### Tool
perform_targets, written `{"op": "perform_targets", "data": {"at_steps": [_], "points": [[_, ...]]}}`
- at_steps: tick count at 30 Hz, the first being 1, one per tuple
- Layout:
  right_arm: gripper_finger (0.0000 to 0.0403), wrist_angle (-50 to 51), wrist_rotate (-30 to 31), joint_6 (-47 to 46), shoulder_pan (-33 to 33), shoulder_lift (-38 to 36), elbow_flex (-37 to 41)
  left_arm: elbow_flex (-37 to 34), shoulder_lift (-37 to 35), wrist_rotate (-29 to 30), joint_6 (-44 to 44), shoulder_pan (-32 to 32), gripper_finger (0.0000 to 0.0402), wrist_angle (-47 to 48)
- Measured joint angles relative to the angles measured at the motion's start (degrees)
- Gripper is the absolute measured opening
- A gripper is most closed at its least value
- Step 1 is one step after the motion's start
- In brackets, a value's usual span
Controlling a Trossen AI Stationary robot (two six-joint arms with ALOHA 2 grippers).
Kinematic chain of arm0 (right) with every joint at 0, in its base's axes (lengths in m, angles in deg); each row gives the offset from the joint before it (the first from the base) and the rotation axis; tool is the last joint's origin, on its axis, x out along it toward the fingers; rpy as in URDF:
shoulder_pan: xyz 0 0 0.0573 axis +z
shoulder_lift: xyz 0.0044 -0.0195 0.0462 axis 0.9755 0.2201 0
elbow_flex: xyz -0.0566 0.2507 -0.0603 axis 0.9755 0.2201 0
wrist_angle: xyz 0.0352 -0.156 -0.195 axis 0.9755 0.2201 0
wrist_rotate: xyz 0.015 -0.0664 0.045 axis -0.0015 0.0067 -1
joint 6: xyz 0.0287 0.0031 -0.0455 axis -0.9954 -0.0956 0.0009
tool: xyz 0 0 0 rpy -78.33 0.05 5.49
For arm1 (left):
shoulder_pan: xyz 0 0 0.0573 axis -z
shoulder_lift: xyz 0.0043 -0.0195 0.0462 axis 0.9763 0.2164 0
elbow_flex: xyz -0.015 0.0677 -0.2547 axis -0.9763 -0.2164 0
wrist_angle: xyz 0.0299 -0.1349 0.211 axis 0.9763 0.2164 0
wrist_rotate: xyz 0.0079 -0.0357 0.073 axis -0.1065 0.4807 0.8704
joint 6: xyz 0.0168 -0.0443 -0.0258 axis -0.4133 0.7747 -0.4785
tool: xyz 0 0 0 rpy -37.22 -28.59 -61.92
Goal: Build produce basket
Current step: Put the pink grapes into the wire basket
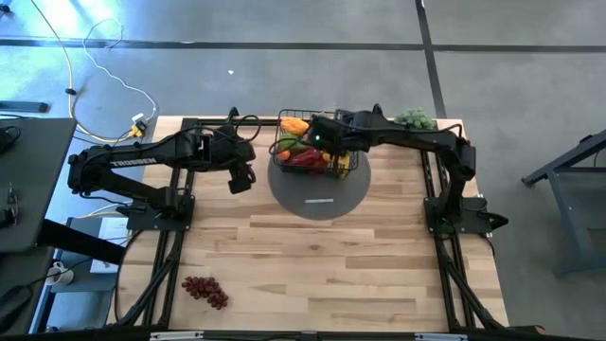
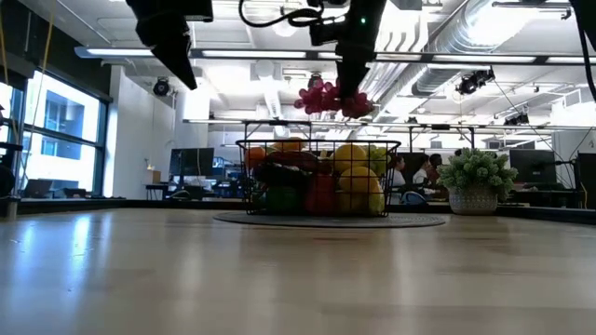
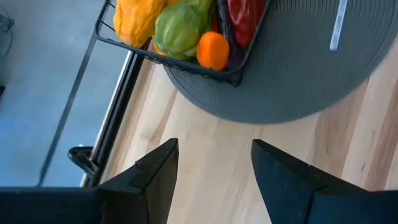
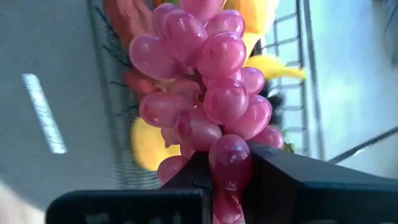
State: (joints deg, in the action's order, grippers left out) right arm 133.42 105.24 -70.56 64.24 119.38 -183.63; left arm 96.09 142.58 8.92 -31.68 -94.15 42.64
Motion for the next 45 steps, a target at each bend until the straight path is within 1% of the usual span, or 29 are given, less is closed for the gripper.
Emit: {"op": "perform_targets", "data": {"at_steps": [6, 10, 14, 18, 22, 25, 30, 37, 40, 45], "points": [[0.0012, -3.5, 0.0, 18.2, -4.2, 0.0, 0.0, 0.0, 0.0, 0.0, 6.2, 0.0, 0.0190, -0.9], [0.0012, -4.1, -1.2, 29.7, -6.8, 0.0, 0.0, 0.0, 0.0, 0.0, 11.5, 0.0, 0.0190, -0.9], [0.0016, -4.6, -2.5, 37.4, -9.5, 0.0, 0.0, 0.0, 0.0, 0.0, 15.9, 0.0, 0.0191, -0.9], [0.0036, -4.6, -8.4, 41.8, -12.4, 0.3, 0.0, 0.0, 0.0, 0.0, 18.1, 0.0, 0.0190, -0.9], [0.0053, -4.6, -8.8, 44.5, -14.2, 1.4, 0.0, 0.0, 0.0, 0.1, 18.4, 0.0, 0.0190, -0.8], [0.0064, -4.7, -7.4, 44.8, -14.7, 2.1, 0.0, 0.0, 0.0, 0.1, 18.4, -0.3, 0.0190, -0.8], [0.0090, -4.6, -6.5, 42.0, -14.7, 2.3, 0.0, 0.0, 0.0, 0.0, 18.6, -1.6, 0.0190, -0.7], [0.0140, -3.6, -4.9, 40.7, -14.1, 2.3, 0.0, 0.0, 0.0, -0.1, 19.9, -3.1, 0.0190, -0.5], [0.0154, -3.6, -3.8, 40.3, -13.5, 2.3, 0.0, 0.0, 0.0, -2.5, 21.5, -3.7, 0.0190, -0.4], [0.0163, -3.6, -4.6, 39.2, -12.0, 2.2, 0.0, 0.0, 0.0, -7.3, 23.2, -4.5, 0.0190, -0.3]]}}
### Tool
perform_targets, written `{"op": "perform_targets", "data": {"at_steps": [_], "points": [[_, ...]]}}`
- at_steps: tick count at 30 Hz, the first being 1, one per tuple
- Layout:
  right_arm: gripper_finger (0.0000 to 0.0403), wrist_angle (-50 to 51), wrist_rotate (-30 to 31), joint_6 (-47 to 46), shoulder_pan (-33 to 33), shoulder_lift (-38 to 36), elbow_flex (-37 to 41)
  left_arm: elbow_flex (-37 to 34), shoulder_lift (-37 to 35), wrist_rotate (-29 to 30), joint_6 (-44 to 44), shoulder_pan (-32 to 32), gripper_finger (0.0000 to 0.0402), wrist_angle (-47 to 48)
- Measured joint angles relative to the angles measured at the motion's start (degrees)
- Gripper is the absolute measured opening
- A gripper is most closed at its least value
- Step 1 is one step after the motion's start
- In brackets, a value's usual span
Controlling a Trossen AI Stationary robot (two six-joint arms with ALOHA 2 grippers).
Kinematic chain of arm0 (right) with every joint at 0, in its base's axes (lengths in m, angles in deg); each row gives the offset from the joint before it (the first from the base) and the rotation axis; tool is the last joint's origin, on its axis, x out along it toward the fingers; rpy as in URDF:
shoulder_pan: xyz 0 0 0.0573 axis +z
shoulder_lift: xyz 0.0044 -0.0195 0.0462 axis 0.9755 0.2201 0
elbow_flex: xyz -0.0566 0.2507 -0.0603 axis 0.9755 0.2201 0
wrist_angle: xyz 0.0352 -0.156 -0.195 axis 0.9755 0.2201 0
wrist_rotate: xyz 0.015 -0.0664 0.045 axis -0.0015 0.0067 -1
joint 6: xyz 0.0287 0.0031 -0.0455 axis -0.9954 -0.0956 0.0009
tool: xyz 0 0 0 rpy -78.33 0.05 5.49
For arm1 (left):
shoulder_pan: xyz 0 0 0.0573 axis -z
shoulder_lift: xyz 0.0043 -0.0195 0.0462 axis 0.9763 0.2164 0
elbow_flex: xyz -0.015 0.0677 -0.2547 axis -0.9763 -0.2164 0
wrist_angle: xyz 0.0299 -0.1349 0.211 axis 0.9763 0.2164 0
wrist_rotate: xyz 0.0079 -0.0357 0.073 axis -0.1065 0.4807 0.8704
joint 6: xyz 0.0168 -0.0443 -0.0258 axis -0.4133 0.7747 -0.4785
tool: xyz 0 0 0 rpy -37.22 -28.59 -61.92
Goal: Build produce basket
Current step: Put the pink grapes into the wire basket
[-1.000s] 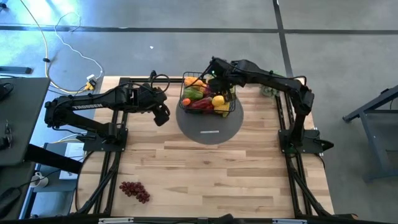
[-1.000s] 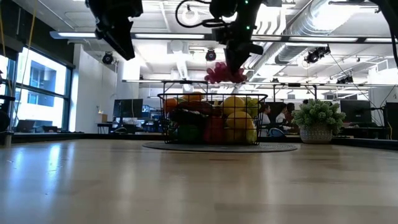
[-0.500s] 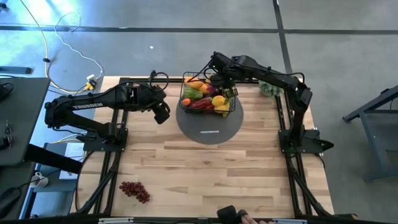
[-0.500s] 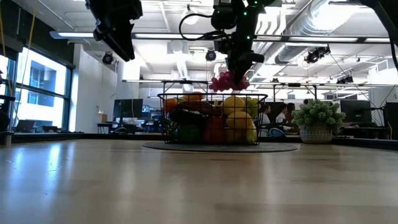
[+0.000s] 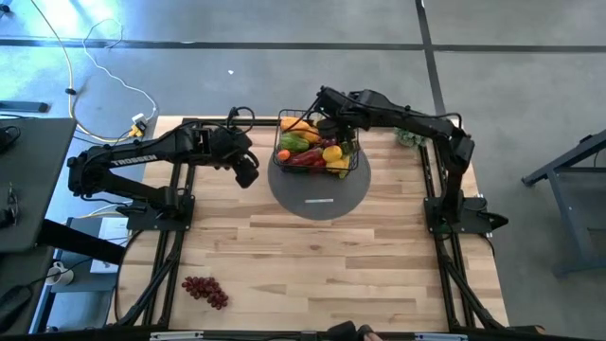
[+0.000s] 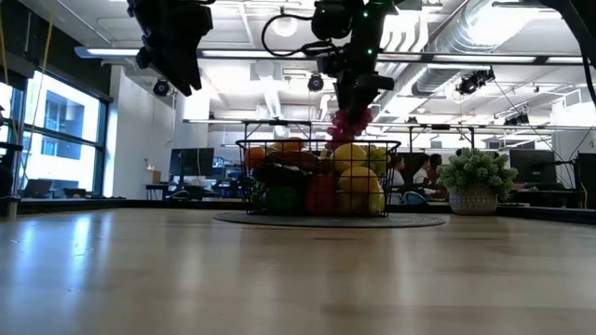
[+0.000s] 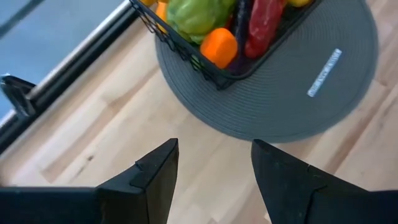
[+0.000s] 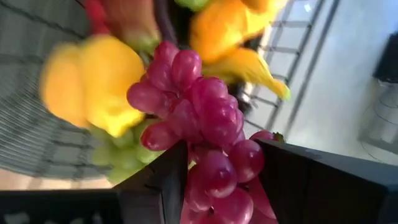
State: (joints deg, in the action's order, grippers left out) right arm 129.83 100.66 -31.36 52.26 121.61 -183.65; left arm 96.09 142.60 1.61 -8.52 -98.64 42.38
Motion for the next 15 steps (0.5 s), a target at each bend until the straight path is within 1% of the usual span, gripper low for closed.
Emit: {"op": "perform_targets", "data": {"at_steps": [5, 10, 15], "points": [[0.0163, 0.0, -5.7, -3.7, -0.1, 0.0, 0.0, 0.0, 0.0, -1.2, 1.7, 0.0, 0.0190, 0.0], [0.0167, 0.6, -6.8, -9.7, -0.1, 0.0, 0.0, 0.0, 0.0, -1.2, 2.3, 0.0, 0.0190, 0.0], [0.0194, 1.3, -7.9, -14.7, -0.6, 0.0, 0.0, 0.0, 0.0, -1.2, 1.4, 0.0, 0.0191, 0.0]]}}
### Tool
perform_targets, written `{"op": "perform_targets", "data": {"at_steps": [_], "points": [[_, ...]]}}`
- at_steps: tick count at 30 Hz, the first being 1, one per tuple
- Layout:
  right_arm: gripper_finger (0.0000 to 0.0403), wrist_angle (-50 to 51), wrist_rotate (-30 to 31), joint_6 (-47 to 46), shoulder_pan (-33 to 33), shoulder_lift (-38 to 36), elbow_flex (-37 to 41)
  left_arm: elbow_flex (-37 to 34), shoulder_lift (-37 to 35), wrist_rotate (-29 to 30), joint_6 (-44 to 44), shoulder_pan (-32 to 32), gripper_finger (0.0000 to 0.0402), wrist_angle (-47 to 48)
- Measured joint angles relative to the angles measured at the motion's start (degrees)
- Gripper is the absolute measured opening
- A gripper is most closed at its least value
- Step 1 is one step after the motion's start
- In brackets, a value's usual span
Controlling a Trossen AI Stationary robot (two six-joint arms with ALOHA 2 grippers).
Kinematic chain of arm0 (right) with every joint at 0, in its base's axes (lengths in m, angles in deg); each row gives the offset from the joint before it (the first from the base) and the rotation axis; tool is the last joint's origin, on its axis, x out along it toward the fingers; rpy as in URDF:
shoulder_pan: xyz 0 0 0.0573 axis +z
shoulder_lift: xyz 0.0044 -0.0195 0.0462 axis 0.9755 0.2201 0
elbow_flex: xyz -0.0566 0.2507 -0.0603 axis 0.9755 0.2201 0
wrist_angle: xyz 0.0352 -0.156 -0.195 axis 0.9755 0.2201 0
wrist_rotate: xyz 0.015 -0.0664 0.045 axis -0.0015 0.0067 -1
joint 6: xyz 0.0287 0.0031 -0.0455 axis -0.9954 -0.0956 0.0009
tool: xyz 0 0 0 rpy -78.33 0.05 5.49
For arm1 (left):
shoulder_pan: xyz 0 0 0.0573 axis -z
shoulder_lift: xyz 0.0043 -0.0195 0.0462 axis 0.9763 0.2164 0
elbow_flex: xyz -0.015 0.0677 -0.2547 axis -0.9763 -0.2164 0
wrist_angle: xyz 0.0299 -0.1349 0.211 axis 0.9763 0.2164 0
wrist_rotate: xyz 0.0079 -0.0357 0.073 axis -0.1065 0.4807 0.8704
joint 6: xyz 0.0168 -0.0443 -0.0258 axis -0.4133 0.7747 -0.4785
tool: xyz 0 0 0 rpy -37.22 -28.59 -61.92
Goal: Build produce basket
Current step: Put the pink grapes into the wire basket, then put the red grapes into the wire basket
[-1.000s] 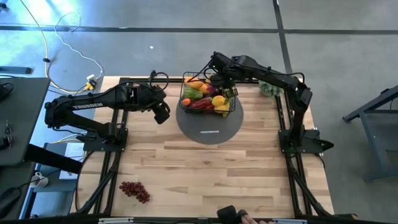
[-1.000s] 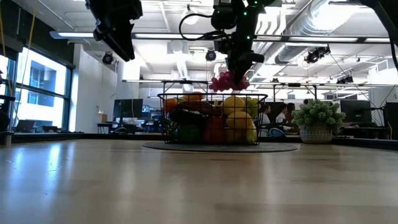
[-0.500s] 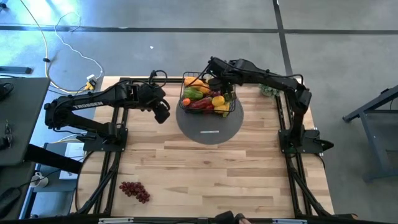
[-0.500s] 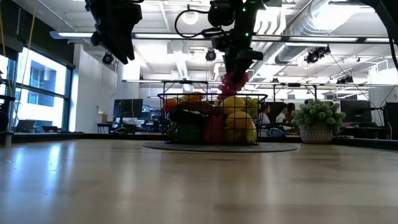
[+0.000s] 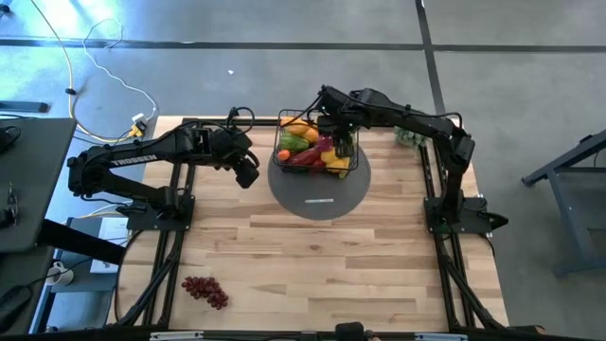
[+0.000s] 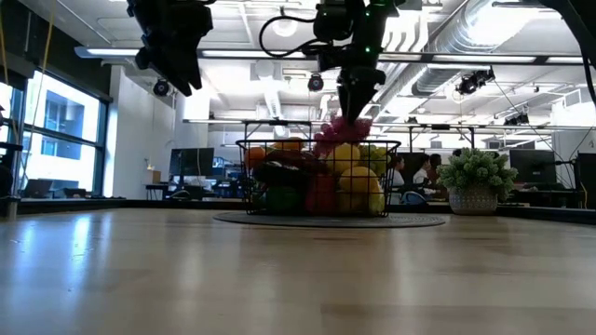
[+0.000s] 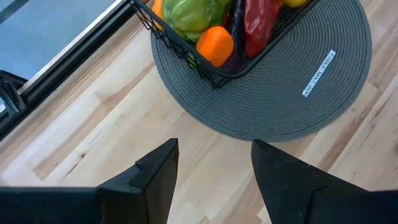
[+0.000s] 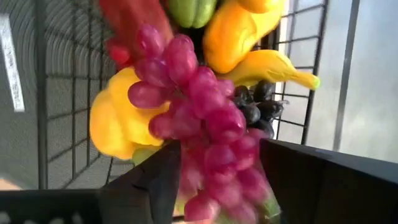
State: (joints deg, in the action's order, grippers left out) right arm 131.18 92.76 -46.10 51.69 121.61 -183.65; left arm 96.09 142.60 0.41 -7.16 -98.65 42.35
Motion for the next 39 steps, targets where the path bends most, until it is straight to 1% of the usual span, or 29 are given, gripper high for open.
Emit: {"op": "perform_targets", "data": {"at_steps": [4, 5, 9, 12, 16, 20, 24, 30, 33, 39], "points": [[0.0222, -0.6, 0.9, -4.6, -0.3, 0.3, 0.0, 0.0, 0.0, -0.2, -2.1, 0.0, 0.0191, 0.0], [0.0228, -0.6, 2.1, -4.8, -0.3, 0.3, 0.0, 0.0, 0.0, -0.3, -2.7, 0.0, 0.0191, 0.0], [0.0240, -0.8, 10.3, -4.5, 0.3, 0.3, 0.0, 0.0, 0.0, -2.3, -4.9, 0.0, 0.0191, 0.0], [0.0240, -0.7, 13.8, -6.5, 1.3, 0.2, 0.0, 0.0, 0.0, -4.5, -5.1, 0.0, 0.0191, 0.0], [0.0240, 0.0, 14.0, -13.4, 3.0, 0.2, 0.0, 0.0, 0.0, -8.9, -6.5, 0.2, 0.0191, 1.4], [0.0240, 0.6, 14.0, -19.6, 4.7, 0.2, 0.0, 0.0, 0.0, -11.1, -7.2, 1.3, 0.0191, 5.1], [0.0240, 0.8, 14.0, -26.1, 6.6, 0.2, 0.0, 0.0, 0.0, -11.5, -6.6, 3.5, 0.0191, 8.7], [0.0240, 2.9, 13.6, -36.5, 9.8, 0.2, 0.0, 0.0, 0.0, -11.5, -8.1, 7.9, 0.0191, 11.2], [0.0240, 5.3, 13.5, -41.9, 11.8, 0.2, 0.0, 0.0, 0.0, -11.7, -8.2, 10.5, 0.0191, 12.8], [0.0240, 7.3, 13.4, -49.1, 15.6, 0.1, 0.0, 0.0, 0.0, -11.7, -7.2, 16.8, 0.0191, 15.3]]}}
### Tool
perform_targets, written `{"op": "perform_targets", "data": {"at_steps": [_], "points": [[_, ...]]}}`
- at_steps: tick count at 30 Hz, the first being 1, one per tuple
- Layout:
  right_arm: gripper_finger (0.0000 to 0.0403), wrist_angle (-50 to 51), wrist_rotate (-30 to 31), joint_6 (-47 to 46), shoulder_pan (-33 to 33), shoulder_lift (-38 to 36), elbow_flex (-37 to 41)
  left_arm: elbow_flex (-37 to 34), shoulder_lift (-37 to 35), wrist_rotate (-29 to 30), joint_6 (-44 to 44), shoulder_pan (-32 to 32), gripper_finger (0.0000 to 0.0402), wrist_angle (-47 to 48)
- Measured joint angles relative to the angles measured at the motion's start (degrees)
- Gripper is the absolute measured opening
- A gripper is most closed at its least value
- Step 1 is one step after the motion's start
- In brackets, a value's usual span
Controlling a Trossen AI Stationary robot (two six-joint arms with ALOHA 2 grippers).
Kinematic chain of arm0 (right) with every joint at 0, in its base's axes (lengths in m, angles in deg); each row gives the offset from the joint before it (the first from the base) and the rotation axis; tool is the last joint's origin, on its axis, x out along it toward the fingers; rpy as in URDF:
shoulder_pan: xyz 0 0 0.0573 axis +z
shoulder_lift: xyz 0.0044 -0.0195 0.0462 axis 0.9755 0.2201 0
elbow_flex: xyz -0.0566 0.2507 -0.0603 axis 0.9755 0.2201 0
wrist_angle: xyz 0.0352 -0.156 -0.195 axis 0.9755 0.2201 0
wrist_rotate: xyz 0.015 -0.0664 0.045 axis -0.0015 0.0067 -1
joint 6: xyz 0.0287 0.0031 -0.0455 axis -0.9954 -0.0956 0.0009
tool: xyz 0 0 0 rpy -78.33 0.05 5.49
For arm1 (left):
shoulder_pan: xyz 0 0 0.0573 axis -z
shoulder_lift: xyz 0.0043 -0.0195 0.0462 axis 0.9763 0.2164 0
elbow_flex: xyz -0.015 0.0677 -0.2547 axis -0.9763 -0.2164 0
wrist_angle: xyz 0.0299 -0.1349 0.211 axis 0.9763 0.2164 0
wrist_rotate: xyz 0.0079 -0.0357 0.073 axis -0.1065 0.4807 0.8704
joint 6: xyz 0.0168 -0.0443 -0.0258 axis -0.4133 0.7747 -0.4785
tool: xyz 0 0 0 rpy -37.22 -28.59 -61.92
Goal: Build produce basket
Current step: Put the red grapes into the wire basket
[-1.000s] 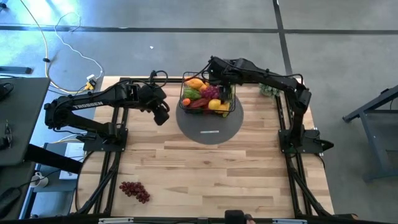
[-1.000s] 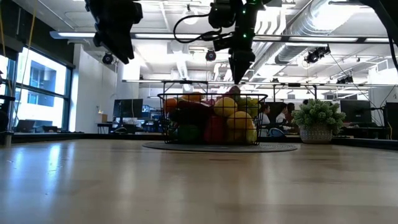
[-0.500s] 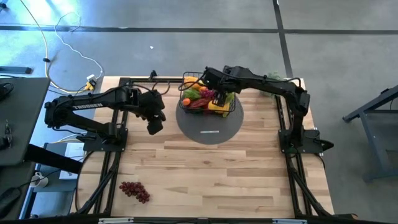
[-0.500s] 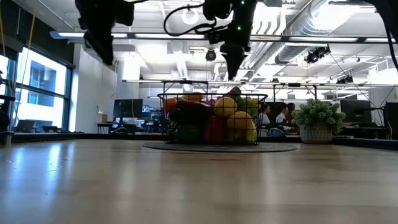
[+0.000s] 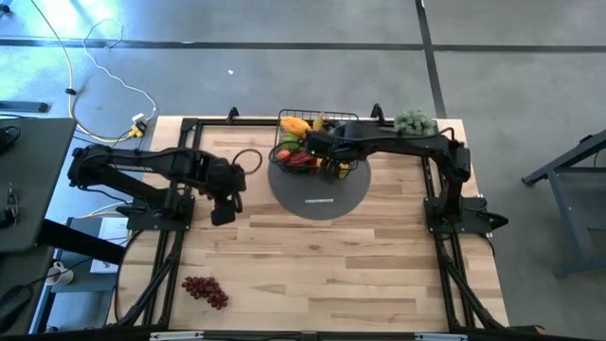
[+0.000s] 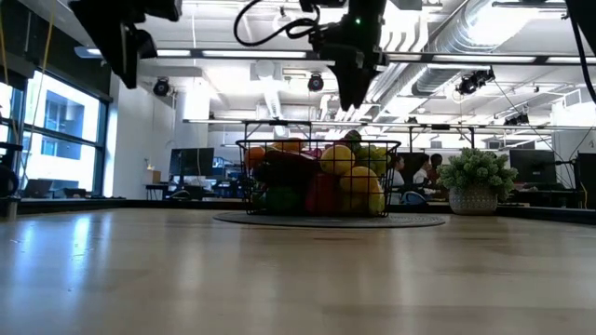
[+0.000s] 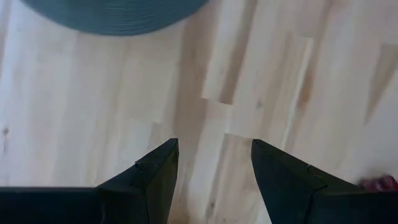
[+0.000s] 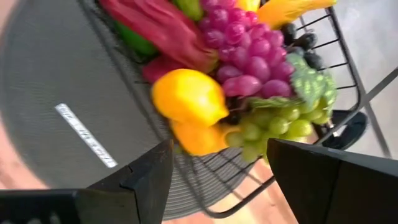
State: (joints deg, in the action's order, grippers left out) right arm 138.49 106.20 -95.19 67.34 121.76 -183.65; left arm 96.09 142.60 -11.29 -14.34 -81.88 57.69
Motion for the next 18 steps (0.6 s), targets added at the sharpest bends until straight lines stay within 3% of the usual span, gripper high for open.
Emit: {"op": "perform_targets", "data": {"at_steps": [9, 18], "points": [[0.0240, 0.3, 0.0, -7.4, 6.9, 0.0, 0.0, 0.0, 0.0, -0.2, 7.0, 11.7, 0.0191, -0.3], [0.0240, 0.3, 0.0, -11.6, 13.8, 0.0, 0.0, 0.0, 0.1, -0.1, 14.3, 30.6, 0.0191, -0.7]]}}
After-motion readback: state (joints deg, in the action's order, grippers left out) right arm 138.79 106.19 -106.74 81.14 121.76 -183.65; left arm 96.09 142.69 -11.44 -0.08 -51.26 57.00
